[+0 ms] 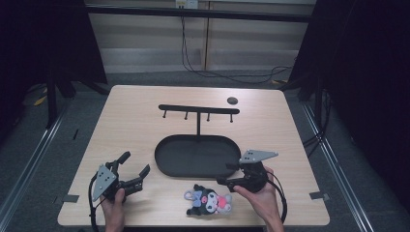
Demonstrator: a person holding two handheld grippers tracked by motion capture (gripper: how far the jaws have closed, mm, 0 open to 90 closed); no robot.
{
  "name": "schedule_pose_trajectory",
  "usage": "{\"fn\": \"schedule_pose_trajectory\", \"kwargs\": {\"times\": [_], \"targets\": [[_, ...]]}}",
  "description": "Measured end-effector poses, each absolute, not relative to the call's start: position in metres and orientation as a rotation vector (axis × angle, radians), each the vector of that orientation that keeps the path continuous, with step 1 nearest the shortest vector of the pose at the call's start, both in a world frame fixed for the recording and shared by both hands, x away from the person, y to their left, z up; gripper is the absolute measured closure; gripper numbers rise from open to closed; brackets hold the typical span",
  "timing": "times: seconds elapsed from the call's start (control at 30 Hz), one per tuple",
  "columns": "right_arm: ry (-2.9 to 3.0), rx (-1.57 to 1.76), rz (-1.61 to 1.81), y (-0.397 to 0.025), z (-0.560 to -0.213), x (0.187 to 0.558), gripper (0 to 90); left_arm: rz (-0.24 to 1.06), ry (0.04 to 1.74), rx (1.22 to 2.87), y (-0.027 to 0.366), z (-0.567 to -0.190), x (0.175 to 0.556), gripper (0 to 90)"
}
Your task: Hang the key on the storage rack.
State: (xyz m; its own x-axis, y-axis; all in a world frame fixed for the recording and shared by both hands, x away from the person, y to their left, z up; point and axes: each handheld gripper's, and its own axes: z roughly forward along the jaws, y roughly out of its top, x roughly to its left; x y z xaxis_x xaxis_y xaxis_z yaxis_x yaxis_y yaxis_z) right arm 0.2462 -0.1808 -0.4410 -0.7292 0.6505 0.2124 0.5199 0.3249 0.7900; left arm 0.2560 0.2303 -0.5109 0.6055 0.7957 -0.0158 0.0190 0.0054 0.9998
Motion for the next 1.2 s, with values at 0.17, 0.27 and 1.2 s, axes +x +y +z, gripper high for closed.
{"fn": "schedule_pose_trajectory", "kwargs": {"times": [0.17,0.27,1.2], "targets": [[2.543,1.032,1.333,-0.169,-0.441,0.251,38.5,0.709,0.739,1.452,0.23,-0.511,0.256,15.3],[2.599,1.008,1.283,-0.16,-0.439,0.252,43.9,0.715,0.738,1.455,0.231,-0.511,0.256,15.3],[2.992,0.796,0.869,-0.097,-0.424,0.282,72.5,0.705,0.736,1.452,0.23,-0.511,0.256,15.3]]}}
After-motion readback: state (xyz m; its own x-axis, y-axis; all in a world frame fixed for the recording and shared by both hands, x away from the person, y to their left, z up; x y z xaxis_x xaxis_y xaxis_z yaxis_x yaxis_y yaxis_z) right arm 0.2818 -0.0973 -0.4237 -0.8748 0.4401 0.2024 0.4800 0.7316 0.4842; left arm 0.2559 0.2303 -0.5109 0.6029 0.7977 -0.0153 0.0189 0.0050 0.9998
